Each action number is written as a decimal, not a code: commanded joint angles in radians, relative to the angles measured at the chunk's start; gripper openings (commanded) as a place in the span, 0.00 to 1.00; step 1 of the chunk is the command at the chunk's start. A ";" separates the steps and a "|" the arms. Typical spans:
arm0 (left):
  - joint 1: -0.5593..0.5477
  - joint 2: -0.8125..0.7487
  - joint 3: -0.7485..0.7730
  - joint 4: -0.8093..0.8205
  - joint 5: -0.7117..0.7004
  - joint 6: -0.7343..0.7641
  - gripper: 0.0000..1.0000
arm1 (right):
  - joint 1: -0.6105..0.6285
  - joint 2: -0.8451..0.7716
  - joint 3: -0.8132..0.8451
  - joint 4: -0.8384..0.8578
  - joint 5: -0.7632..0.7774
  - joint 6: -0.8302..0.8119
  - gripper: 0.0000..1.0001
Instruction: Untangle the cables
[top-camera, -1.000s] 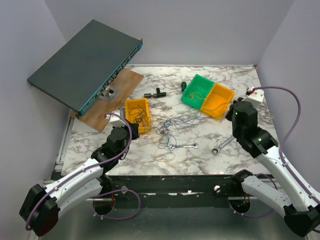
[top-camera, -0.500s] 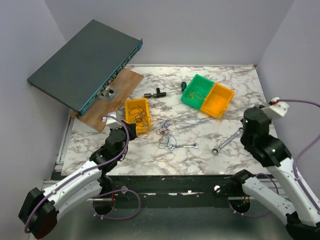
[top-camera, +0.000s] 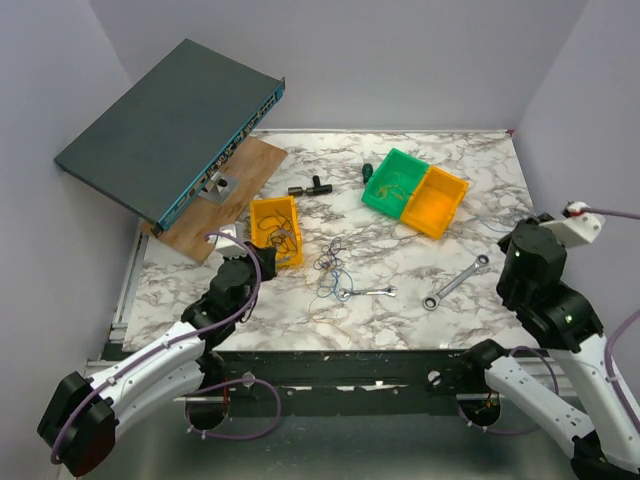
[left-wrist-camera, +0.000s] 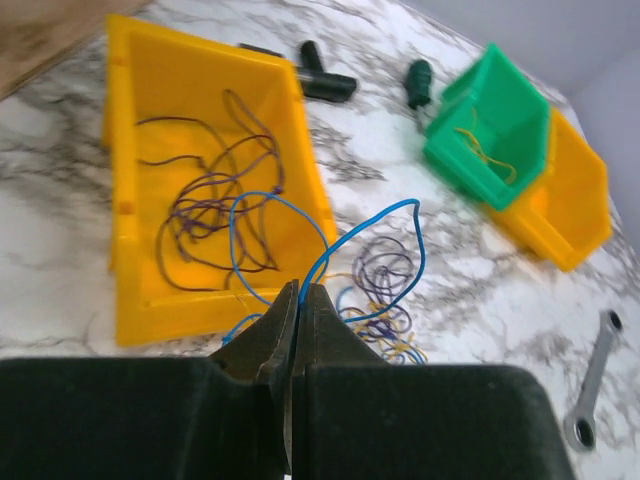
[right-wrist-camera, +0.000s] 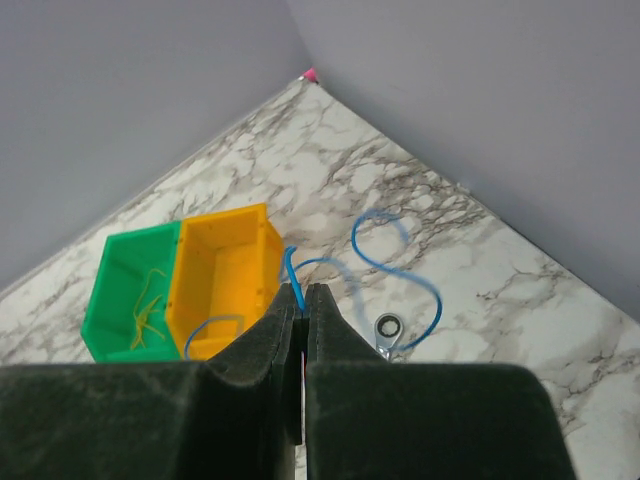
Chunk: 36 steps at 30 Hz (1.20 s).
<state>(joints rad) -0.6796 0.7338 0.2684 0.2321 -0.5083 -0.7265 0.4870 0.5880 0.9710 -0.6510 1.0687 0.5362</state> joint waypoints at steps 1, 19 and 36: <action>0.005 0.051 0.000 0.203 0.301 0.154 0.00 | -0.002 0.145 0.041 0.065 -0.161 -0.059 0.01; 0.000 0.124 0.028 0.248 0.438 0.185 0.00 | -0.072 0.659 0.278 0.304 -0.355 -0.224 0.01; 0.000 0.120 0.026 0.244 0.432 0.192 0.00 | -0.311 0.906 0.221 0.453 -0.687 -0.213 0.01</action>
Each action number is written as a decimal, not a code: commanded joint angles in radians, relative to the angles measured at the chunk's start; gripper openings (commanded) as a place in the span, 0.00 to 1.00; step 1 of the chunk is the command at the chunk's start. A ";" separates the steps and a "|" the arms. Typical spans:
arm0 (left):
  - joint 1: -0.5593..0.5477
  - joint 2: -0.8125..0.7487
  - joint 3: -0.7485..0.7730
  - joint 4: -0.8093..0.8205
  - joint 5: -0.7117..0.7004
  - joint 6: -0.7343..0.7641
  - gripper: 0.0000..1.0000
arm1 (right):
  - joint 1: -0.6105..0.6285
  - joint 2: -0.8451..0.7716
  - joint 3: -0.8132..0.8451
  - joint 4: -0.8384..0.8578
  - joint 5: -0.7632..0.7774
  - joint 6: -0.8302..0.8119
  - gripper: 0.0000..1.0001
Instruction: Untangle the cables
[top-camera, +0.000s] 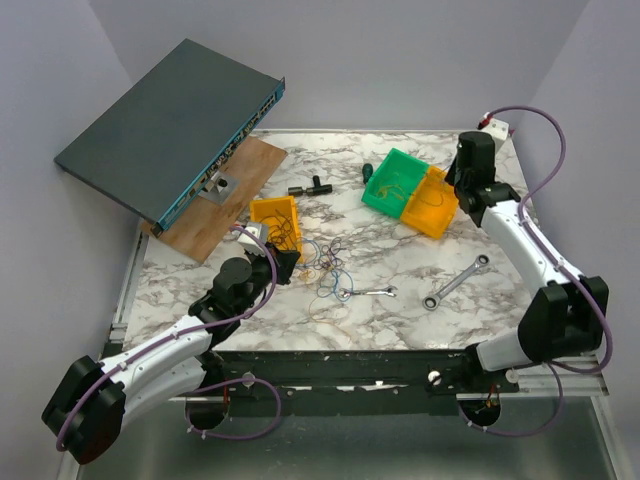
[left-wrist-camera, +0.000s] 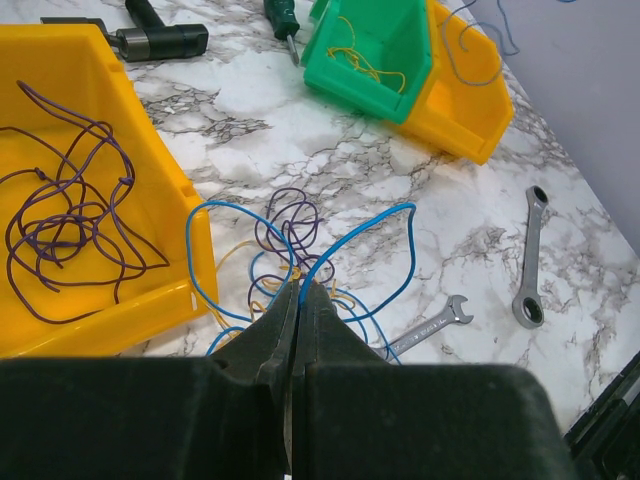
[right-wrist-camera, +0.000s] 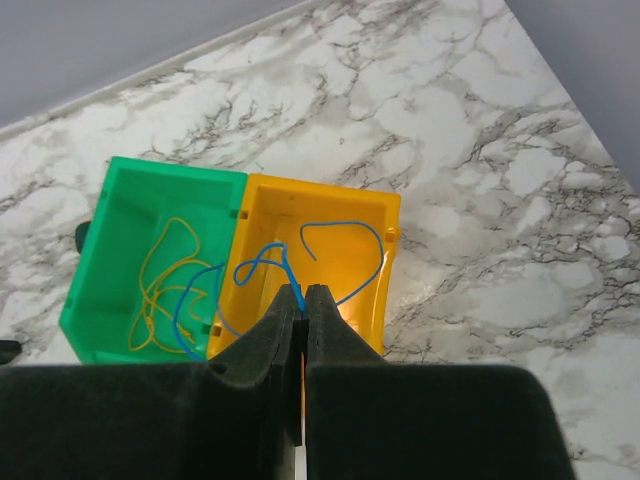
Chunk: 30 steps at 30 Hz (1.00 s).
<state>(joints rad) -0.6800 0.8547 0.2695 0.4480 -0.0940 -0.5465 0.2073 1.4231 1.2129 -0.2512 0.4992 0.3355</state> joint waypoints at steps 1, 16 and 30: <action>0.000 0.000 0.025 0.028 0.017 0.013 0.00 | -0.037 0.089 -0.021 0.055 -0.130 -0.014 0.01; 0.000 0.000 0.028 0.025 0.024 0.014 0.00 | -0.048 0.271 -0.121 0.022 0.067 0.104 0.01; 0.000 0.004 0.028 0.027 0.027 0.013 0.00 | -0.054 0.120 -0.174 0.021 0.260 0.160 0.01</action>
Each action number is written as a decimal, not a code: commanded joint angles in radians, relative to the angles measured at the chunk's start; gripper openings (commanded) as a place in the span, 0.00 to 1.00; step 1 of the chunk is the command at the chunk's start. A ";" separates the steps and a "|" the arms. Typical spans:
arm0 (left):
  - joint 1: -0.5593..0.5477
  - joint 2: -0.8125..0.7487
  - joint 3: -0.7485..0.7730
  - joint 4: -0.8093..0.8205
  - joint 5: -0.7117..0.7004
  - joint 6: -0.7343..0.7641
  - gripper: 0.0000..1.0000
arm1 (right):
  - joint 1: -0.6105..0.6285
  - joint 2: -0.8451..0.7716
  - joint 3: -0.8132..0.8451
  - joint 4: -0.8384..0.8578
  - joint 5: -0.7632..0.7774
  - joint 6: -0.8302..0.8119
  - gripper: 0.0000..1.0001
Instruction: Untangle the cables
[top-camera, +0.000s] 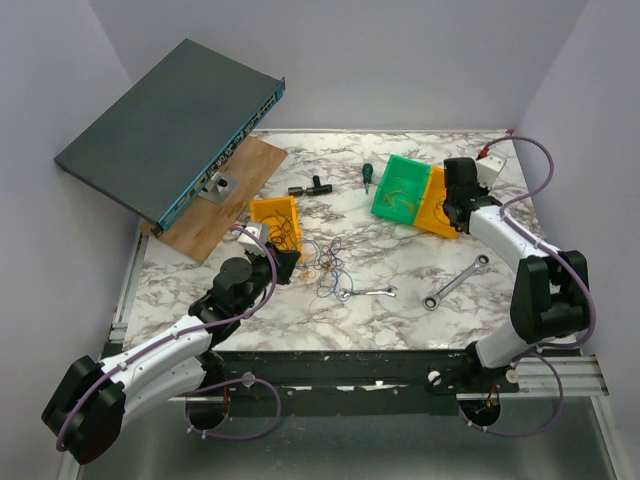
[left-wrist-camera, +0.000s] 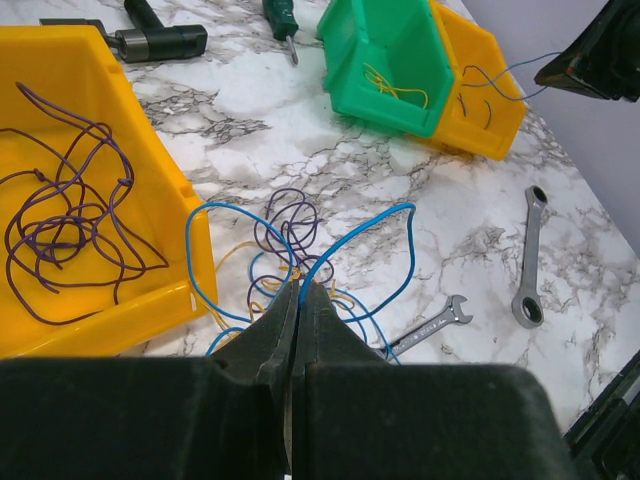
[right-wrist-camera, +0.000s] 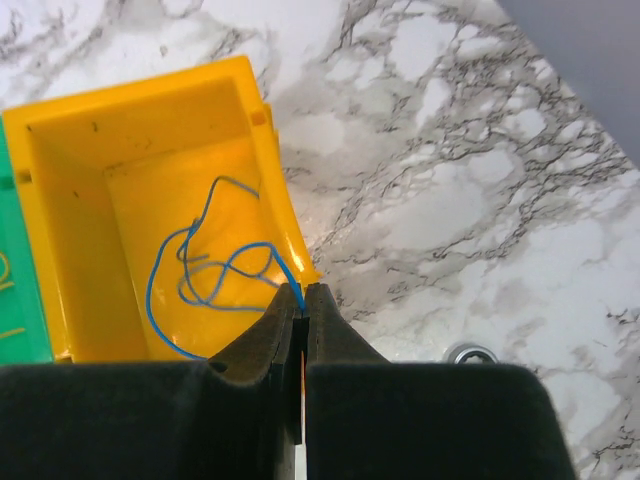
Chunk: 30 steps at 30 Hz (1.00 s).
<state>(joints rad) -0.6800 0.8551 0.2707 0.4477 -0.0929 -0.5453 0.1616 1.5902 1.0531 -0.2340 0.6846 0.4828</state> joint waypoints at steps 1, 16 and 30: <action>0.000 0.007 0.029 0.028 0.028 0.011 0.00 | -0.008 -0.047 -0.015 0.018 0.073 0.002 0.01; -0.002 0.036 0.037 0.050 0.085 0.025 0.00 | -0.008 0.191 0.139 0.049 -0.145 -0.076 0.11; -0.023 0.012 0.039 0.106 0.170 0.067 0.00 | -0.007 -0.297 -0.147 0.081 -0.790 -0.237 0.74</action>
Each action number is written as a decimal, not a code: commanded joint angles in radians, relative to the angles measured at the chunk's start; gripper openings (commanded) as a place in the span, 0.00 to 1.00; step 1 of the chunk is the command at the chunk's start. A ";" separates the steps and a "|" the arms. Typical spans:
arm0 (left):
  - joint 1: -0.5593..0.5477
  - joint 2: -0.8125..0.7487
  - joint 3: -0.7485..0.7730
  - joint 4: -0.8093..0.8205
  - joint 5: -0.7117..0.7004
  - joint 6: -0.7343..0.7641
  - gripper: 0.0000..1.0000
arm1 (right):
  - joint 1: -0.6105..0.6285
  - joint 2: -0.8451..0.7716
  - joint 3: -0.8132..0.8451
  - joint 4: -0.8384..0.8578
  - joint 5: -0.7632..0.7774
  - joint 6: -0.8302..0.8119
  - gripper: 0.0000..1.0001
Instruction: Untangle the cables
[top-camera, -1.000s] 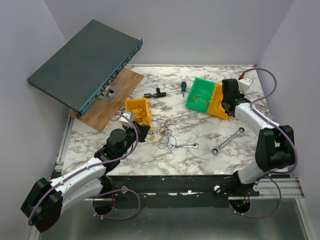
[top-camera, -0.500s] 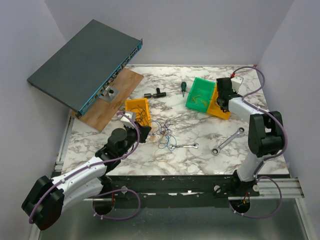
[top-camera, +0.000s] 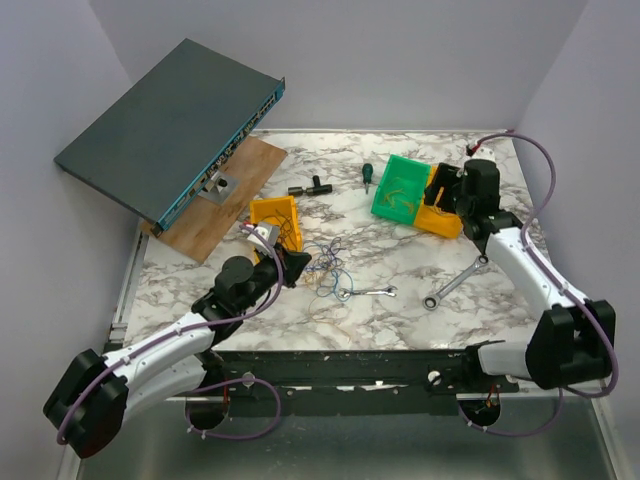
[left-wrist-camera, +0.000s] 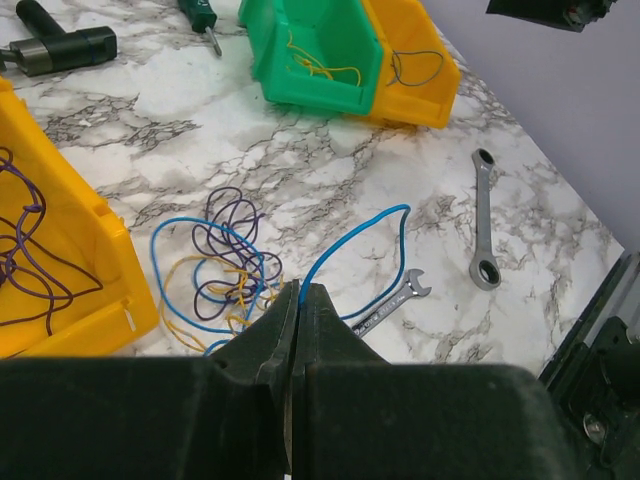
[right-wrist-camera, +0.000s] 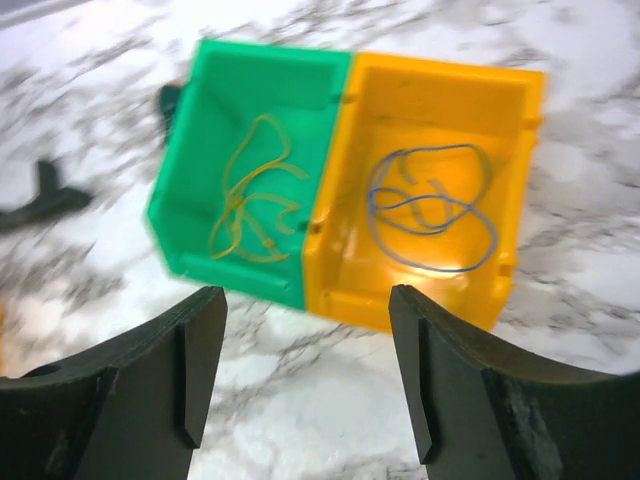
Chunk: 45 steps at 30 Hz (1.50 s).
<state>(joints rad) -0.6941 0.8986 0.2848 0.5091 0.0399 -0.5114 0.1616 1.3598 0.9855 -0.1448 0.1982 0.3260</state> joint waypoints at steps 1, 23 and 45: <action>-0.009 -0.044 0.025 0.042 0.031 0.028 0.00 | -0.006 -0.085 -0.100 0.002 -0.396 -0.113 0.75; -0.012 0.022 0.437 -0.372 0.153 -0.096 0.00 | 0.285 -0.199 -0.394 0.720 -1.058 -0.118 0.75; -0.076 0.193 0.557 -0.318 0.283 -0.053 0.00 | 0.464 -0.065 -0.229 0.594 -0.912 -0.140 0.36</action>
<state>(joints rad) -0.7616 1.1038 0.8104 0.1505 0.2714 -0.5735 0.6079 1.2621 0.7174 0.4858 -0.7555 0.2050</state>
